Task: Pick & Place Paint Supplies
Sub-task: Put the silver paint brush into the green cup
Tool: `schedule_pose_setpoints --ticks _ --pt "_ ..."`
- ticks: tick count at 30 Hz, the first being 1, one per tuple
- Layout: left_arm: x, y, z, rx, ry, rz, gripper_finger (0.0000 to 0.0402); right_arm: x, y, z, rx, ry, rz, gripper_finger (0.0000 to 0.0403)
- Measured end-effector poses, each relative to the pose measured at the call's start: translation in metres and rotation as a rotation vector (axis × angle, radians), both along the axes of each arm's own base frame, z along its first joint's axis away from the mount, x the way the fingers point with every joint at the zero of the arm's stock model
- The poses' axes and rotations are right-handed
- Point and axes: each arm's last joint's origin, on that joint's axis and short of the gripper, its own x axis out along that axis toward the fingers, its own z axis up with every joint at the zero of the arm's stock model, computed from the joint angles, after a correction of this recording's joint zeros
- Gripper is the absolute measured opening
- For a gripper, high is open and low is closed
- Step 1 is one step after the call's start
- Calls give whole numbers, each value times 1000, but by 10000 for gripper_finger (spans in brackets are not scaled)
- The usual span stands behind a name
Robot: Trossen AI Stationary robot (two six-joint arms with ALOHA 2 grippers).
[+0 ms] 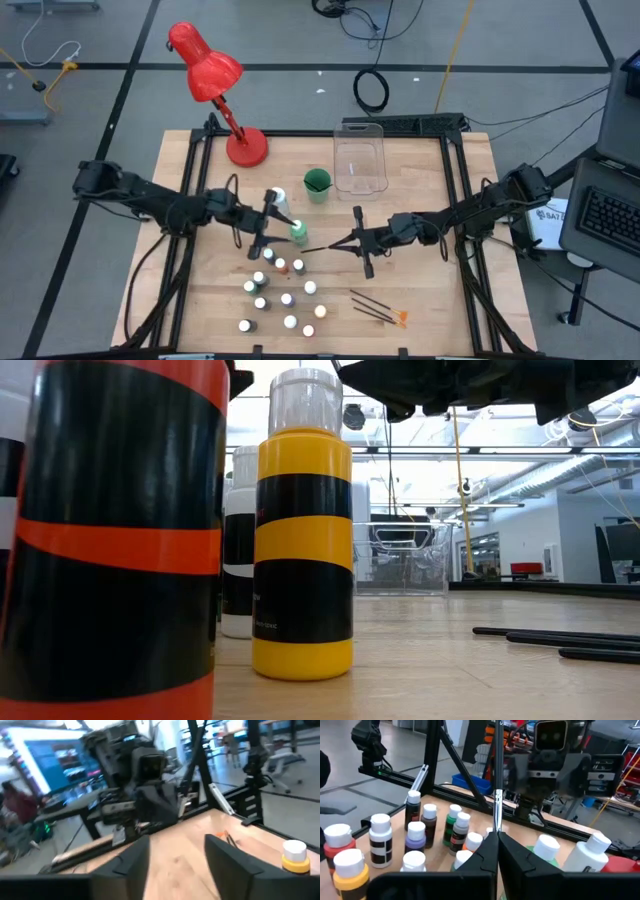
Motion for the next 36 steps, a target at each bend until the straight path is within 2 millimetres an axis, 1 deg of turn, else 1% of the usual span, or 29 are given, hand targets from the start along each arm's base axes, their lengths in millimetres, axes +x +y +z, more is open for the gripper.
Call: schedule_pose_setpoints --ticks 4,7,10,12,17,20,23,26,29,33,34,36 --pt "20 -10 9 28 -88 -103 258 0 0 0 -21 -2 -5 0" --pt "30 -15 18 31 -140 -176 274 0 -1 -1 -25 2 -41 0" --pt "37 -19 28 19 -162 -214 271 0 -3 -1 -35 5 -85 0" --pt "43 -22 31 10 -164 -228 262 0 -3 -1 -47 3 -108 0" --pt "57 -29 36 -1 -170 -229 239 0 -4 -1 -49 3 -128 0" --pt "60 -29 34 -7 -153 -229 224 0 -4 -1 -49 4 -127 0" --pt "60 -29 33 4 -141 -242 199 0 -4 -1 -49 5 -126 0" --pt "60 -30 32 9 -142 -251 160 0 -2 -1 -49 3 -121 0" --pt "60 -29 32 9 -141 -245 109 -1 1 -1 -53 2 -111 0" --pt "61 -24 31 10 -127 -211 28 -1 3 0 -64 -7 -101 0" --pt "62 -22 31 7 -126 -198 16 -1 3 0 -65 -7 -98 0" --pt "62 -18 31 -12 -120 -161 12 -1 3 -1 -66 -5 -102 0"
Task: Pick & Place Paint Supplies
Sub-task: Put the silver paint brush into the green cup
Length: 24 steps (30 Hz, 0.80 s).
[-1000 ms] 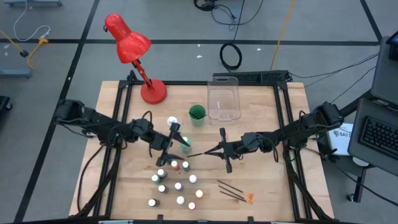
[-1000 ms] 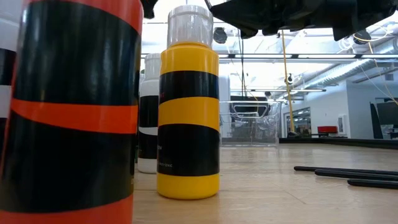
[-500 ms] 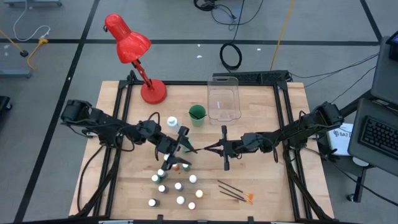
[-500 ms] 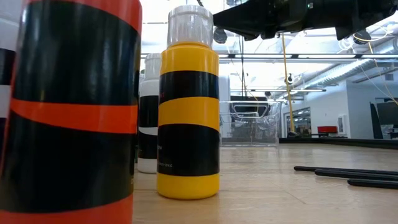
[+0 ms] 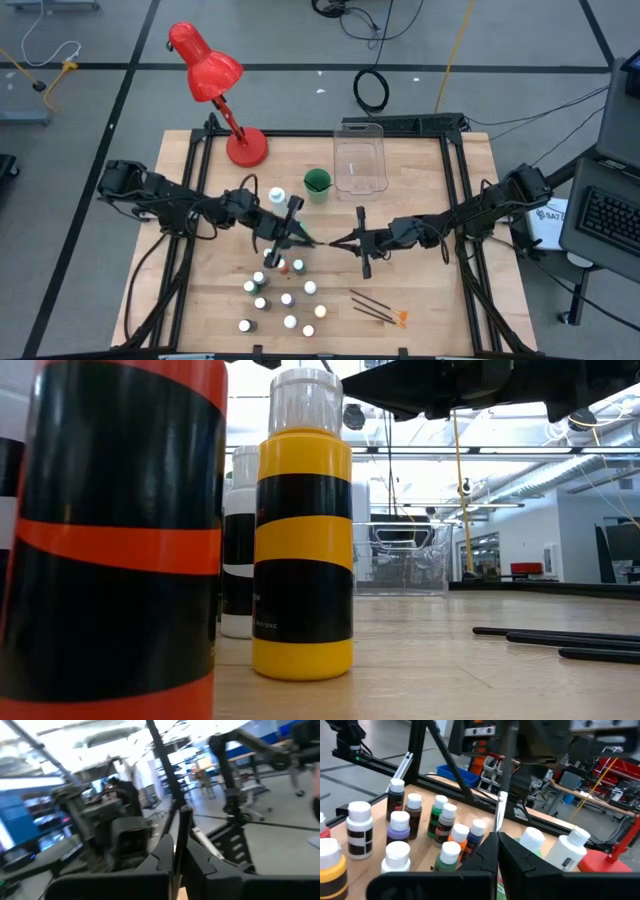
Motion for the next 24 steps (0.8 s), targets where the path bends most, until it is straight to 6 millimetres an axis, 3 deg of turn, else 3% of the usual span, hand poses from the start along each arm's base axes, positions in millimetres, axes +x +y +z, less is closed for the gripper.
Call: schedule_pose_setpoints --ticks 5,9,16,20,24 --pt "0 7 -2 -5 51 69 5 0 -1 0 -5 11 -5 0" --pt "-13 15 18 -21 27 204 4 -2 0 -12 29 131 -8 2" --pt "-55 31 58 -27 115 459 4 -11 9 -32 106 344 -35 15" --pt "-63 47 57 -37 171 565 3 -26 15 -47 91 334 -136 14" --pt "-53 65 49 -97 206 558 3 -41 15 -56 93 237 -217 13"
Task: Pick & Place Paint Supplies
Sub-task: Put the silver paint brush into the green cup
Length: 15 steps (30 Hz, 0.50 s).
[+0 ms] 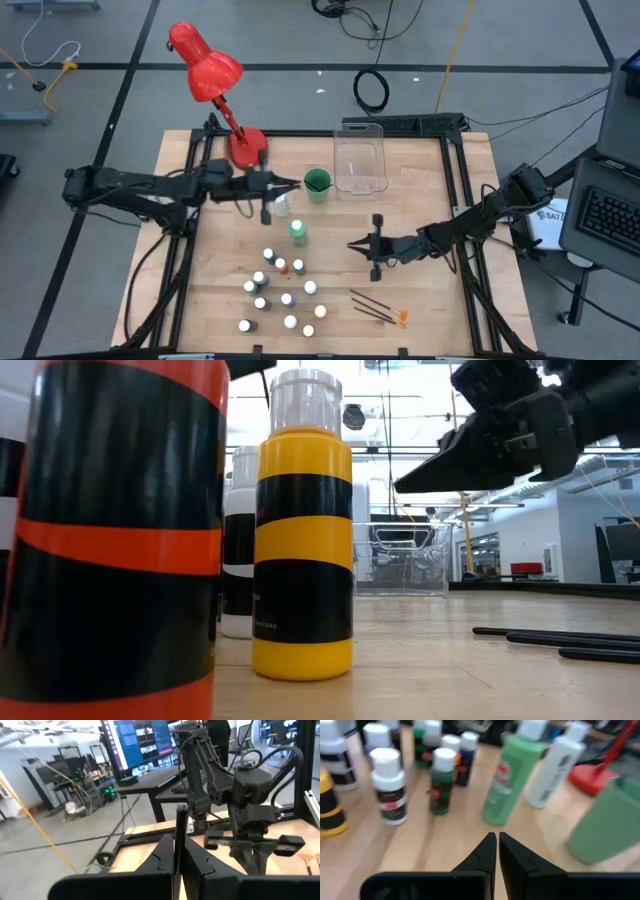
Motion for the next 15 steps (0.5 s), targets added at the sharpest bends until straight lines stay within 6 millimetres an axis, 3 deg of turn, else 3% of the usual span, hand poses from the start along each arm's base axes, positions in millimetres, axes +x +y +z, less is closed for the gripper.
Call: schedule_pose_setpoints --ticks 9,15 --pt "44 42 -55 -81 102 76 4 -18 -7 -5 11 -140 -26 13" --pt "56 65 -79 -134 107 101 3 -19 -8 -6 11 -138 -26 13"
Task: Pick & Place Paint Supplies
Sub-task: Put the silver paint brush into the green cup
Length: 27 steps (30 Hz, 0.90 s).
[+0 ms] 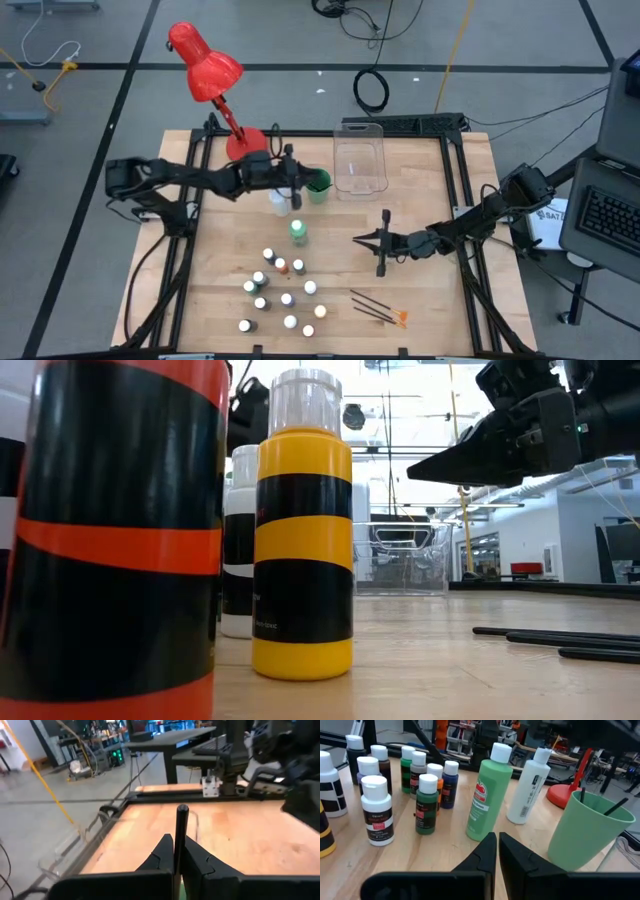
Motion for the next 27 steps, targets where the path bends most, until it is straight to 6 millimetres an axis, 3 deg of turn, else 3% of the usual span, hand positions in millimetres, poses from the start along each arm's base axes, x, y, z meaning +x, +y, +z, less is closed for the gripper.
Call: schedule_pose_setpoints --ticks 14,27 --pt "27 20 -29 -137 155 22 3 0 0 1 7 -15 0 13" --pt "30 21 -31 -208 154 29 31 0 0 1 4 -9 1 13"
